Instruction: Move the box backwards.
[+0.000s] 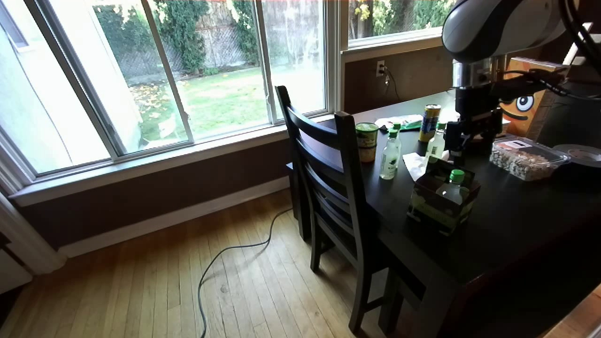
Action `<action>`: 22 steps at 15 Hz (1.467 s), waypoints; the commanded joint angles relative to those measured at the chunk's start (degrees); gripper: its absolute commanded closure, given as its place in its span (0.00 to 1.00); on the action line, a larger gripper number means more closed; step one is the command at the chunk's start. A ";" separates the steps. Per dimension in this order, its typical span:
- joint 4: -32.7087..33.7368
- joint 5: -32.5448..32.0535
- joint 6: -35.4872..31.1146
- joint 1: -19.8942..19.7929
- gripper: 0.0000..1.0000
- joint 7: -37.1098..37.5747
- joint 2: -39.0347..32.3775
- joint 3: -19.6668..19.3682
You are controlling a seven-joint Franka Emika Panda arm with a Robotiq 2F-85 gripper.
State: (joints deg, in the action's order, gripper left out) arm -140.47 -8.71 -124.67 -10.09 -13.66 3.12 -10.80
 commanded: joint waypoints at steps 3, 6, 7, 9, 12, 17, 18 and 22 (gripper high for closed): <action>0.95 -1.63 0.93 0.58 0.00 -7.03 -1.93 0.78; 0.35 -1.97 -3.53 0.81 0.00 -8.79 -2.12 0.93; 0.23 -1.70 -5.08 0.85 0.02 -9.35 -2.30 0.97; 0.29 -1.13 -7.18 0.84 0.16 -10.26 -2.87 1.09; 0.48 -0.02 -9.01 0.72 0.30 -11.60 -4.14 1.13; -0.64 2.39 -12.04 0.63 0.59 -13.23 -4.72 1.39; -1.08 3.08 -12.21 0.66 0.66 -13.25 -4.44 1.50; -2.05 7.55 -12.53 0.71 0.95 -14.22 -3.60 1.91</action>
State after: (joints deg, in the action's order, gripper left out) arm -141.01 -5.24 -135.33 -9.43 -25.62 -1.25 -9.24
